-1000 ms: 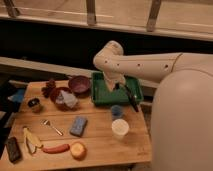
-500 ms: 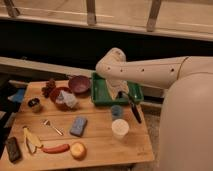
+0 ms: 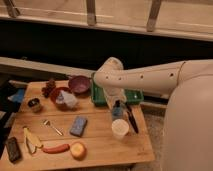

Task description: Place brush in plastic cup

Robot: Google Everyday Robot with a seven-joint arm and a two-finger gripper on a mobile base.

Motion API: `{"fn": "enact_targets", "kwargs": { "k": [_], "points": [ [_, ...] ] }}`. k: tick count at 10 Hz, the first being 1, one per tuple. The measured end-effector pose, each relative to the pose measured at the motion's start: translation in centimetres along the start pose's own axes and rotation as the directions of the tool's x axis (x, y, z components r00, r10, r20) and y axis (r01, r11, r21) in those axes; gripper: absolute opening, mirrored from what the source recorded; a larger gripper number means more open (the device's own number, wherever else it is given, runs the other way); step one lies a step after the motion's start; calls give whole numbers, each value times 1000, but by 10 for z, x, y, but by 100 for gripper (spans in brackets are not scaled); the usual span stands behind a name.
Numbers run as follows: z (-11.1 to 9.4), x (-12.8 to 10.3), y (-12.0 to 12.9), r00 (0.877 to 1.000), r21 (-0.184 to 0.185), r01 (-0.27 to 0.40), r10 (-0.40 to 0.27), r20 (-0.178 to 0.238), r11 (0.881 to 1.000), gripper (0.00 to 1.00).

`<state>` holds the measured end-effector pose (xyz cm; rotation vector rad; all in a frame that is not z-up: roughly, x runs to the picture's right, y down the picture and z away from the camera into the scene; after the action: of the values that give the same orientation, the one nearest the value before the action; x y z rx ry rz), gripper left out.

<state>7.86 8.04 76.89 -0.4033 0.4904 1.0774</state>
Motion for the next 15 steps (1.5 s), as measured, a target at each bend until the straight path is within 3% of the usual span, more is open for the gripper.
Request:
{"fn": "enact_targets", "kwargs": {
  "k": [10,11,15],
  "points": [
    [30,12,12,998,-52,-49,47,-34,997,1],
    [33,12,12,998,-55,-51,49,-37,997,6],
    [41,9,14,997,-69,-53,50,-52,996,46]
  ]
}}
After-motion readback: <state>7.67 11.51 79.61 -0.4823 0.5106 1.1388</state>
